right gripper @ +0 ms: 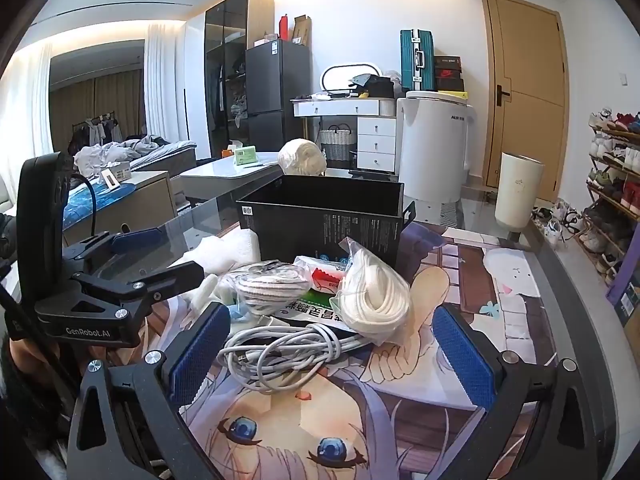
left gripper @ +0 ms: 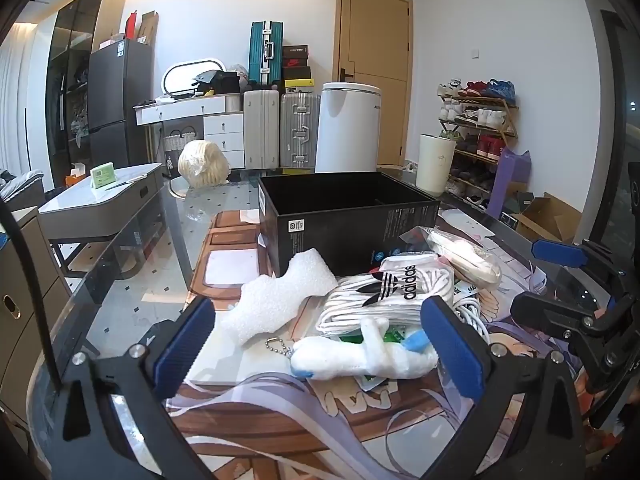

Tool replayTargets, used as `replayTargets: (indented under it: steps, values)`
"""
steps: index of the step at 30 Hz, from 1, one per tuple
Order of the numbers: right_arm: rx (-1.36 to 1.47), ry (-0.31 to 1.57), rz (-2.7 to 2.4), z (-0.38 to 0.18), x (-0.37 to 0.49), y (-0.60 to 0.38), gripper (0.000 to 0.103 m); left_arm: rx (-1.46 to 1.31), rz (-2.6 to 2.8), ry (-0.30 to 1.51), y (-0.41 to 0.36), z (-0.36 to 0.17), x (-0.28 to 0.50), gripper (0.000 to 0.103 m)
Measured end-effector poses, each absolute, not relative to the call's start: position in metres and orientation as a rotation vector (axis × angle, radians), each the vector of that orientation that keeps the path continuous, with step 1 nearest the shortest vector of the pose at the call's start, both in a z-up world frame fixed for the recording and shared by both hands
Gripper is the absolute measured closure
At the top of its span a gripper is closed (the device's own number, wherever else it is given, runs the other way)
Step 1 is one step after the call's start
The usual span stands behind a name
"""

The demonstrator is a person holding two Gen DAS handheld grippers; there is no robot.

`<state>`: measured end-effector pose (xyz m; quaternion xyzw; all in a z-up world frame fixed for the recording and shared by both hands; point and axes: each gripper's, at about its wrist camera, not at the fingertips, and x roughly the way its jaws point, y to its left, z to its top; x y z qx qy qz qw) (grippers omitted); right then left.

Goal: Organize soft objects

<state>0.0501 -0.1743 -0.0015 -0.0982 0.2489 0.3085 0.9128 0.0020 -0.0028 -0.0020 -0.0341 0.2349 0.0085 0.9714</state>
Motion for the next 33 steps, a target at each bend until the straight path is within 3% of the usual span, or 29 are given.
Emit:
replayTargets:
  steps: [33]
  values:
    - [-0.207, 0.513, 0.64, -0.006, 0.0441, -0.1722, 0.0, -0.067, 0.018, 0.477, -0.0003, -0.0019, 0.0018, 0.0]
